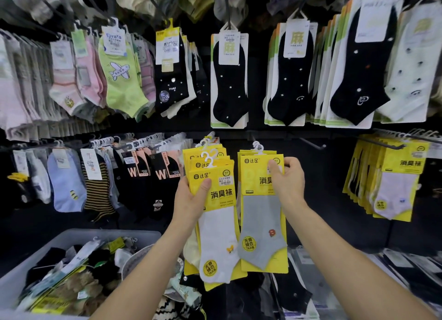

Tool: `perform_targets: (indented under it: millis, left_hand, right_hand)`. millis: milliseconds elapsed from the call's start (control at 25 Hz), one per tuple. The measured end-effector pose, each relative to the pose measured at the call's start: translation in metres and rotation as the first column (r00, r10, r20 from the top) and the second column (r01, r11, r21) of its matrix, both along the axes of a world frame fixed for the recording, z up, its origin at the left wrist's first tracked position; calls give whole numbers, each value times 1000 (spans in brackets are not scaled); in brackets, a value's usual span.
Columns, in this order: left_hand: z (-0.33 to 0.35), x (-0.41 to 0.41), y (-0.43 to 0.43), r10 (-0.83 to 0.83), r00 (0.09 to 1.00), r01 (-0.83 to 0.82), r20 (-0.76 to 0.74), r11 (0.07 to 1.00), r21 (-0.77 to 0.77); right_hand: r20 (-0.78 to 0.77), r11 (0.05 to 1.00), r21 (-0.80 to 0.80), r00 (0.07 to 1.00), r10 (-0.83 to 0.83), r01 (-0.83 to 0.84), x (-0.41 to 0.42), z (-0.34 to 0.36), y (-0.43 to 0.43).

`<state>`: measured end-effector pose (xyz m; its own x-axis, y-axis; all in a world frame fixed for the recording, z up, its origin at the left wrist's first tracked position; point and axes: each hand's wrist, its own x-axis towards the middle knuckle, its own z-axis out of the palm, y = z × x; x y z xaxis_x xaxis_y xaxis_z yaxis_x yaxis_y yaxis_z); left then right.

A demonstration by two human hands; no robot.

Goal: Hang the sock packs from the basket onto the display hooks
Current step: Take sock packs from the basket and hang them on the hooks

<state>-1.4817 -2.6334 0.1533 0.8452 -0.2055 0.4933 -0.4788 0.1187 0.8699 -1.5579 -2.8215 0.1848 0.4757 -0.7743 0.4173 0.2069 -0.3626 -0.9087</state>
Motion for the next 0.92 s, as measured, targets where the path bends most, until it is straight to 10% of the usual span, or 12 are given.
perform_targets:
  millis: [440, 640, 920]
  left_hand:
    - [6, -7, -1, 1, 1000, -1, -8, 1000, 2]
    - [10, -17, -26, -35, 999, 35, -3, 999, -16]
    - [6, -22, -37, -206, 977, 200, -53, 974, -106]
  right_hand:
    - [-128, 976, -184, 981, -143, 119, 10, 0, -19]
    - [-131, 946, -219, 967, 216, -241, -7, -10, 23]
    - [9, 969, -70, 971, 240, -239, -17, -6, 18]
